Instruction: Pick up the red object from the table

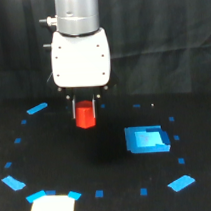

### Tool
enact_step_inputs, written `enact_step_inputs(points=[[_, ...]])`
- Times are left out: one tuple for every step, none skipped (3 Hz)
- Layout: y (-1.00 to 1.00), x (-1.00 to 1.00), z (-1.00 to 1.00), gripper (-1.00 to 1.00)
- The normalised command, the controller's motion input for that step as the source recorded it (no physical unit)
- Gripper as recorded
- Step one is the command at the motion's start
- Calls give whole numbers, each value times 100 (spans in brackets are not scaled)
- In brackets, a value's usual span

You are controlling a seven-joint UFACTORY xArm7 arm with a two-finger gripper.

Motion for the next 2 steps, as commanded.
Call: enact_step_inputs(points=[[-10, -14, -5, -100], [-21, 24, 15, -89]])
